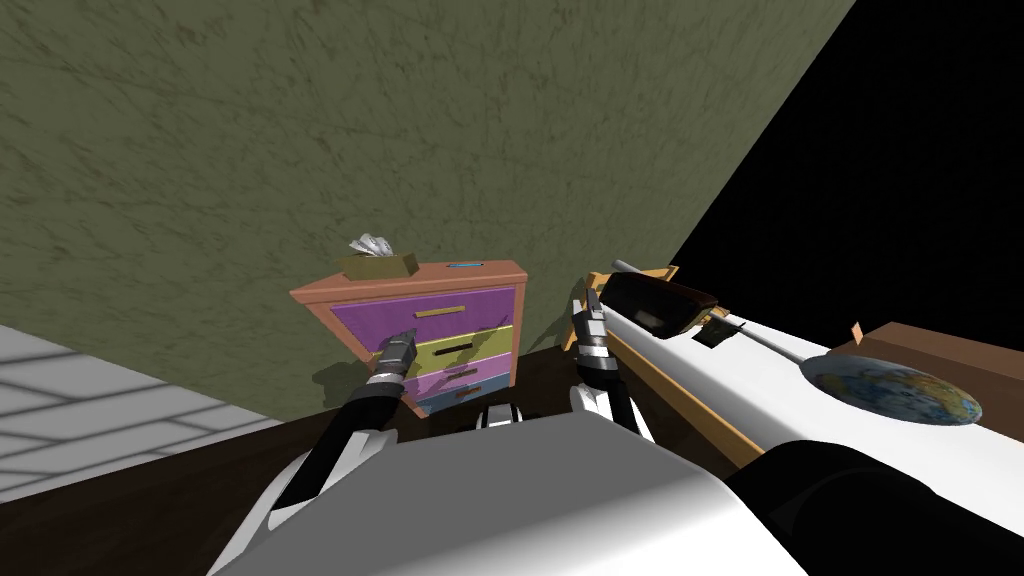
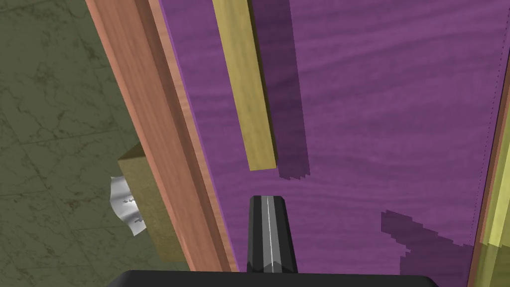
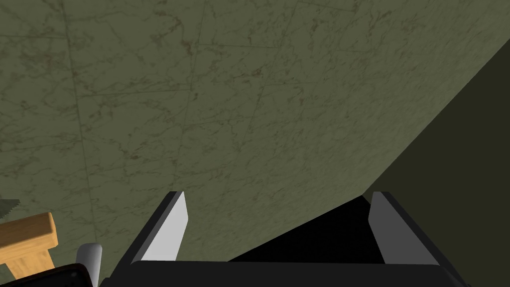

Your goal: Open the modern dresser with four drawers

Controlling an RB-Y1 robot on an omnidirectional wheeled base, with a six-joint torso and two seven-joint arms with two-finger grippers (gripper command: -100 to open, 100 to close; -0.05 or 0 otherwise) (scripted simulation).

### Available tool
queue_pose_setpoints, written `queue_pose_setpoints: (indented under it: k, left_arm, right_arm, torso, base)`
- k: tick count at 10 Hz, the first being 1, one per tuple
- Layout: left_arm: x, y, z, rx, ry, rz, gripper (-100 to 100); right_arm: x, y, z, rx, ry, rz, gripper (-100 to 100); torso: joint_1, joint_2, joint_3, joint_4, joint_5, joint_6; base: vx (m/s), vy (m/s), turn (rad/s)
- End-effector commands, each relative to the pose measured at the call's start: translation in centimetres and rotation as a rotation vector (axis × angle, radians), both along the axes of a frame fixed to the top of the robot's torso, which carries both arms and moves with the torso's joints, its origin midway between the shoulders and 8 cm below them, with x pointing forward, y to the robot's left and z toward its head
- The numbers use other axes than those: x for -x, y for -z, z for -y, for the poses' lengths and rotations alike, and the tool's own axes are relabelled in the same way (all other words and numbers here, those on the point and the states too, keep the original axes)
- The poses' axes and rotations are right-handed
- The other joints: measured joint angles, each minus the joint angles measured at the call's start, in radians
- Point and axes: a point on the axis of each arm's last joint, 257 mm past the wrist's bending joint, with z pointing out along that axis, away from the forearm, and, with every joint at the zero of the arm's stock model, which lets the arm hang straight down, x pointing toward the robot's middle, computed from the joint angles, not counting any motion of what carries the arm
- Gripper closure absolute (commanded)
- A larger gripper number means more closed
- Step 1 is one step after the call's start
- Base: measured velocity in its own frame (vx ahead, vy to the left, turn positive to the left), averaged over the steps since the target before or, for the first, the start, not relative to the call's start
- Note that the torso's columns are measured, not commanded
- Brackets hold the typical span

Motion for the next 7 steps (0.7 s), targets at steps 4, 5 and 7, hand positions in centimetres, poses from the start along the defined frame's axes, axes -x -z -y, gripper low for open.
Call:
queue_pose_setpoints:
  k: [4,5,7]
  left_arm:
    - [0.39,-0.31,-0.10,-0.021,0.003,-0.016,-100]
    - [0.47,-0.33,-0.20,-0.023,0.001,-0.022,-100]
    - [0.48,-0.29,-0.25,-0.021,-0.001,-0.023,-100]
  right_arm:
    - [0.02,0.01,0.01,0.000,0.000,0.000,0]
    - [0.02,0.02,0.02,0.000,0.000,0.000,0]
    - [0.02,0.01,0.01,0.000,0.000,0.000,0]
  torso:
    - [0.001,-0.015,-0.010,-0.005,0.000,0.000]
    - [0.000,-0.010,-0.007,-0.003,0.000,0.000]
    - [-0.001,-0.002,-0.001,-0.001,0.000,0.000]
  base:
    - [0.080,0.009,-0.014]
    - [0.186,-0.002,-0.019]
    - [0.136,0.006,-0.009]
